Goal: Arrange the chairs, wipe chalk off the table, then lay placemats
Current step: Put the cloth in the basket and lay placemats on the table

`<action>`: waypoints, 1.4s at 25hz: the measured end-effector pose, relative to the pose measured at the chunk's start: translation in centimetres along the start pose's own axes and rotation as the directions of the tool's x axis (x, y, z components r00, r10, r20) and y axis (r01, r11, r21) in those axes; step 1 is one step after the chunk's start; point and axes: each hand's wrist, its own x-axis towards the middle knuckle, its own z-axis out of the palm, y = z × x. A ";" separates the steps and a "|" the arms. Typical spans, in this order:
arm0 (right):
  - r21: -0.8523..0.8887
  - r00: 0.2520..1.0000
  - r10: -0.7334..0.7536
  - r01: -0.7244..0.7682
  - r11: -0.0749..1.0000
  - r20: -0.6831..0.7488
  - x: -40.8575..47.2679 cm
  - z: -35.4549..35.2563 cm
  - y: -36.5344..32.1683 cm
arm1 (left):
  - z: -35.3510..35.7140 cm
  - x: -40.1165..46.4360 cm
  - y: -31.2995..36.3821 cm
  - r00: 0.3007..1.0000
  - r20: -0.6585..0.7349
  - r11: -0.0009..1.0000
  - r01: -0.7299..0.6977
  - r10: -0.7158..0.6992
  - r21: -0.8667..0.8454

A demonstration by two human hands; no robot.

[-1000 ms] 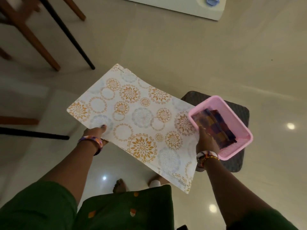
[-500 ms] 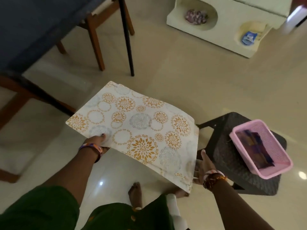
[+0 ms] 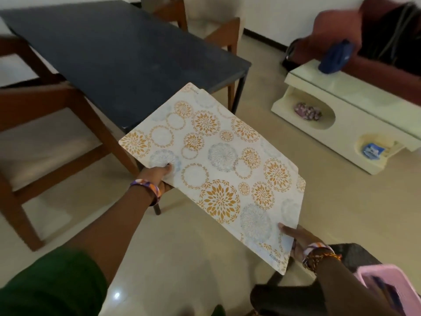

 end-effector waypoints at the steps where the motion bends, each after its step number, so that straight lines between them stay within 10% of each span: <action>1: -0.014 0.999 -0.037 0.037 0.999 0.026 0.5 0.8 -1.6 | 0.1 -0.4 1.4 0.999 0.001 0.999 -0.036 0.036 -0.024; 19: -0.438 0.942 -0.165 0.285 0.852 0.293 14.4 26.9 -29.5 | -0.4 6.7 19.1 0.936 -0.294 0.891 -0.293 0.194 -0.346; 25: -0.404 0.933 -0.108 0.250 0.880 0.342 18.5 33.5 -34.8 | 9.2 14.0 19.8 0.946 -0.312 0.961 -0.163 0.089 -0.222; 35: -0.358 0.950 -0.039 0.155 0.921 0.310 23.1 37.4 -42.4 | 5.8 17.7 23.8 0.726 -0.652 0.975 -0.187 0.218 0.119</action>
